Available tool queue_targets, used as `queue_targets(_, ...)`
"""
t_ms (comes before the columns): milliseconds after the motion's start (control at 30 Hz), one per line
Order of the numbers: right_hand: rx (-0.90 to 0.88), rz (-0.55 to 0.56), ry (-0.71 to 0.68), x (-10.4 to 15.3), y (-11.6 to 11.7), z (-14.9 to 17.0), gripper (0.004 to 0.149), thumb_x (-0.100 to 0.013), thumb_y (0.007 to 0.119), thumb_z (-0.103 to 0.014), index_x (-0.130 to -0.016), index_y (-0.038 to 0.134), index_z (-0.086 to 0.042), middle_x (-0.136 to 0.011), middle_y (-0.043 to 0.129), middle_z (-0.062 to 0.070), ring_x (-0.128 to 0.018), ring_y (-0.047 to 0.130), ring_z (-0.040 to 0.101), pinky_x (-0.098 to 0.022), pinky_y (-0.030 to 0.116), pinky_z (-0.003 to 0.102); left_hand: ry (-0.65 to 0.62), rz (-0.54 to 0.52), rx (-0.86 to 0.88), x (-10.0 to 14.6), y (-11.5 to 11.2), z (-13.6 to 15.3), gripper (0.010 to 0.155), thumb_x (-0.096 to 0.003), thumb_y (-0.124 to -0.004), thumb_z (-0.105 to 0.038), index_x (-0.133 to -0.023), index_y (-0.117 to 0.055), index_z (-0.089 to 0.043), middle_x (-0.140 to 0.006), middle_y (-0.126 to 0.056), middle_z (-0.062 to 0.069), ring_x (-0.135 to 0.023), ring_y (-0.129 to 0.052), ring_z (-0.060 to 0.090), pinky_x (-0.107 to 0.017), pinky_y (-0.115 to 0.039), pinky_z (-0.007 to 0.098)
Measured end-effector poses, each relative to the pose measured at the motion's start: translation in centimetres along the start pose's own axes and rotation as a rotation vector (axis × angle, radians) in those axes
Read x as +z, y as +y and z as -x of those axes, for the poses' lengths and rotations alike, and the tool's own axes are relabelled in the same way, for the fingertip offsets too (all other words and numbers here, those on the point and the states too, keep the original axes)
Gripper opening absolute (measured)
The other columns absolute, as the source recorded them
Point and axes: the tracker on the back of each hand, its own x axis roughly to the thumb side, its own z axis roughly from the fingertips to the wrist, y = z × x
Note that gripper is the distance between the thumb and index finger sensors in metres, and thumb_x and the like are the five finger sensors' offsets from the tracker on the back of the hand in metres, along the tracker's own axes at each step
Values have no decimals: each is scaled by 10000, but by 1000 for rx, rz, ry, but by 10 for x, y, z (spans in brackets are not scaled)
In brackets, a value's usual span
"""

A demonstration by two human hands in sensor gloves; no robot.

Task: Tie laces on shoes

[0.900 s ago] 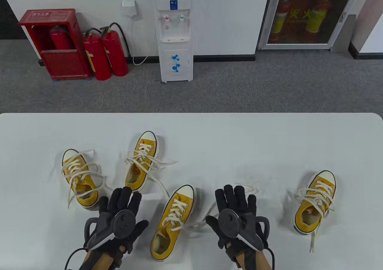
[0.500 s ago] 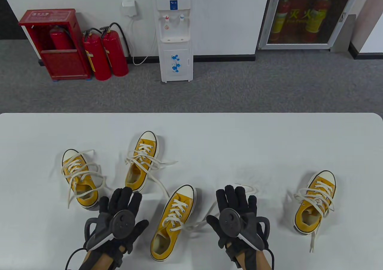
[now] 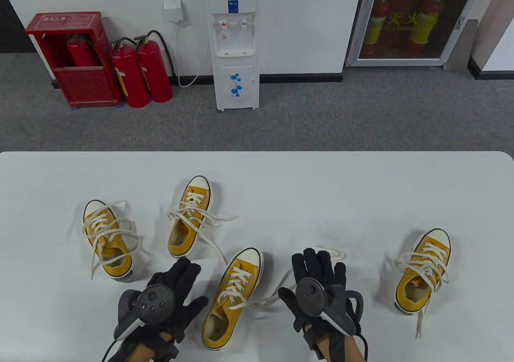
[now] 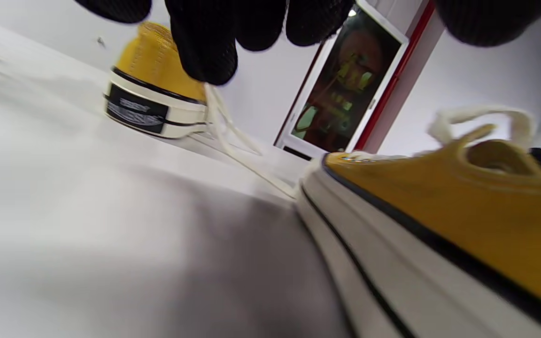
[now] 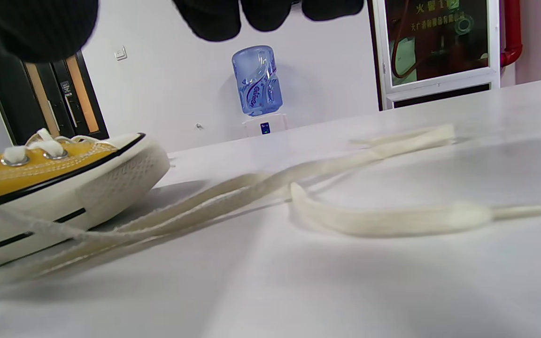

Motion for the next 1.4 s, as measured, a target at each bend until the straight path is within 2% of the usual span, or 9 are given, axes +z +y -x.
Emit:
queue_targets(167,-4,-22,-11,-1,3,-2,867,-395,660,-670,-1107,414,-240,-1175,263,47,-1105,325,437,-724,236,723,-42,32,-52,-2,-10,-16,791,-401,-735,-722,-1064,-615,-308,-1090,-723,44,-755,-942,279,-672,-678,596)
queue_targets(333,-9,-35,-13,-1,4,-3,864,-397,660,-668,-1107,417,-239,-1175,266,48,-1104,334,436,-725,238,722,-30,70,-156,-6,-21,-23,694,-401,-787,-691,-973,-726,-304,-950,-850,24,-601,-997,239,-591,-753,560)
queue_targets(533,-15,-31,-11,-1,5,-3,855,-401,667,-661,-1105,427,-239,-1175,273,47,-1104,349,433,-726,242,722,9,114,-191,-11,-30,-22,465,-453,-743,-623,-786,-804,-305,-703,-960,-31,-388,-1042,178,-459,-845,506)
queue_targets(667,-27,-25,-4,-2,5,-1,853,-402,668,-659,-1104,430,-239,-1175,279,47,-1104,356,434,-727,245,722,15,88,-195,-12,-29,-22,407,-469,-708,-588,-705,-846,-287,-572,-997,-85,-262,-1050,114,-373,-891,460)
queue_targets(900,-60,-3,25,-3,1,6,849,-404,671,-655,-1104,434,-237,-1175,282,45,-1106,363,430,-729,239,722,30,-58,-127,-8,-21,-27,379,-462,-719,-569,-652,-870,-279,-516,-1017,-86,-207,-1065,80,-320,-919,424)
queue_targets(1100,-86,17,52,-4,-1,12,843,-406,674,-652,-1102,443,-236,-1175,291,47,-1103,374,432,-730,241,722,61,-195,-139,-15,-3,-50,376,-453,-727,-568,-633,-890,-280,-497,-1048,-97,-194,-1116,62,-296,-944,417)
queue_targets(1233,-87,17,62,-5,1,15,842,-406,673,-652,-1101,448,-233,-1173,296,49,-1100,384,432,-729,248,721,122,-246,-91,-20,-13,-61,371,-452,-729,-563,-629,-895,-283,-515,-1071,-91,-227,-1165,67,-308,-957,420)
queue_targets(1400,-88,19,66,-5,1,16,842,-407,673,-652,-1101,448,-231,-1172,301,51,-1099,391,433,-728,252,721,148,-264,-119,-20,-28,-61,371,-453,-725,-561,-628,-893,-280,-516,-1069,-89,-229,-1167,67,-303,-958,416)
